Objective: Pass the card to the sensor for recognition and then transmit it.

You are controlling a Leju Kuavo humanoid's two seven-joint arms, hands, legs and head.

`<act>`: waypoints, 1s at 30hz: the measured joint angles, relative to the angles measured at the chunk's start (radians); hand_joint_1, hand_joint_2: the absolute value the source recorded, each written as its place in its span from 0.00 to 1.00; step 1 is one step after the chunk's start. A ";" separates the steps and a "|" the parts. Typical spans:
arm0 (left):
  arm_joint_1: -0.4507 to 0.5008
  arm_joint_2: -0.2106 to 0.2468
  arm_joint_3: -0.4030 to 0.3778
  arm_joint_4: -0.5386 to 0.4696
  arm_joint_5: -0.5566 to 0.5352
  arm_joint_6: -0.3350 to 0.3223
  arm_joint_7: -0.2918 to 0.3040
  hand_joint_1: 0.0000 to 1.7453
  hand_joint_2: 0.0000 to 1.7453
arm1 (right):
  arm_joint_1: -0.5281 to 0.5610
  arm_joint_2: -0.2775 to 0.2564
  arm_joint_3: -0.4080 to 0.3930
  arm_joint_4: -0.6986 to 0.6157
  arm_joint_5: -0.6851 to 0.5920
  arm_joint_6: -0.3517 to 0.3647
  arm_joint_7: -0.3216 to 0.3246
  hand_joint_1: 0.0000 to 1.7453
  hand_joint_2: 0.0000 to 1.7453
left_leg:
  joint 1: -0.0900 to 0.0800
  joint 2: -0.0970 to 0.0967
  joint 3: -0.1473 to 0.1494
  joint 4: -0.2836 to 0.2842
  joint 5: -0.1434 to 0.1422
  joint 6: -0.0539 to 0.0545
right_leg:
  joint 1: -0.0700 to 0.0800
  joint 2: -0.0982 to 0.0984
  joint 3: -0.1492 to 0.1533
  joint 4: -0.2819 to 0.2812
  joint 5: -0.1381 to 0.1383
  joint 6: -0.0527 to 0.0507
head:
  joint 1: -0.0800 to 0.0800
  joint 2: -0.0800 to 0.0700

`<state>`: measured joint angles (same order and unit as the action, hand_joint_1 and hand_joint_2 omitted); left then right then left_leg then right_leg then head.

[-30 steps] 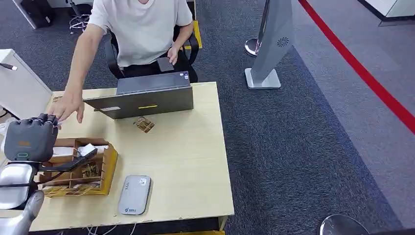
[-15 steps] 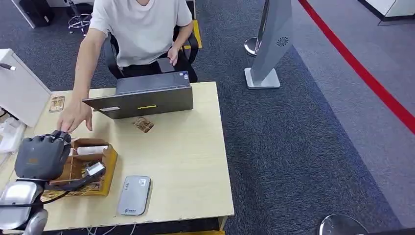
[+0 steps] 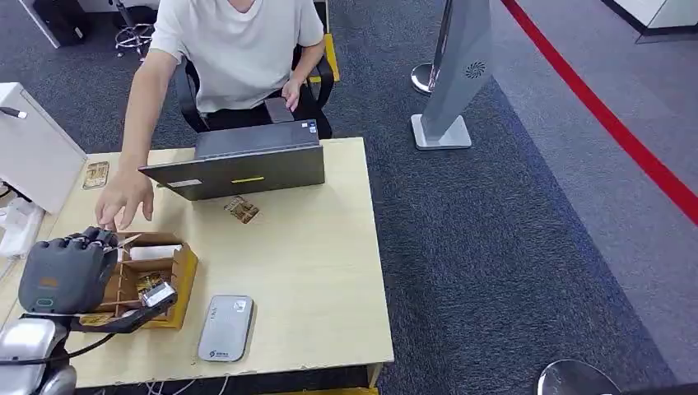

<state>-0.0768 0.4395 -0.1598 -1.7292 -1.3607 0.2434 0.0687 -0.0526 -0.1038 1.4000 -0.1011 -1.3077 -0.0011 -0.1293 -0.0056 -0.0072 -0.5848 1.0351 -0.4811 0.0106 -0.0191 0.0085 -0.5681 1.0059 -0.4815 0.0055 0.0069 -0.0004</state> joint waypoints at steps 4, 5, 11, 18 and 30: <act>0.000 0.000 0.002 0.000 0.002 0.000 -0.002 1.00 1.00 | 0.000 0.001 0.000 0.000 0.000 0.000 0.000 0.00 1.00 | 0.000 0.000 0.000 0.000 0.000 0.000 | 0.000 0.000 0.000 0.000 0.000 0.000 | 0.000 0.000; 0.000 0.000 0.002 0.000 0.002 0.000 -0.003 1.00 1.00 | 0.000 0.001 0.000 0.000 0.000 0.000 0.000 0.00 1.00 | 0.000 0.000 0.000 0.000 0.000 0.000 | 0.000 0.000 0.000 0.000 0.000 0.000 | 0.000 0.000; 0.005 0.000 0.002 0.000 0.002 0.000 -0.010 1.00 1.00 | 0.000 0.004 0.000 0.003 0.000 0.000 0.000 0.00 1.00 | 0.000 0.000 0.000 0.000 0.000 0.000 | 0.000 0.000 0.000 0.000 0.000 0.000 | 0.000 0.000; 0.005 0.000 0.002 0.000 0.002 0.000 -0.011 1.00 1.00 | 0.000 0.005 0.000 0.003 0.000 0.000 0.000 0.00 1.00 | 0.000 0.000 0.000 0.000 0.000 0.000 | 0.000 0.000 0.000 0.000 0.000 0.000 | 0.000 0.000; 0.005 0.000 0.002 0.000 0.011 -0.011 -0.014 0.00 1.00 | 0.000 0.010 0.000 0.003 -0.003 0.000 0.000 0.00 1.00 | 0.000 0.000 0.000 0.000 0.000 0.000 | 0.000 0.000 0.000 0.000 0.000 0.000 | 0.000 0.000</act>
<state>-0.0714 0.4395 -0.1575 -1.7292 -1.3500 0.2319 0.0542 -0.0523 -0.0938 1.4000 -0.0977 -1.3104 -0.0011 -0.1293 -0.0055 -0.0072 -0.5848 1.0350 -0.4811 0.0106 -0.0191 0.0084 -0.5681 1.0059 -0.4815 0.0055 0.0072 -0.0004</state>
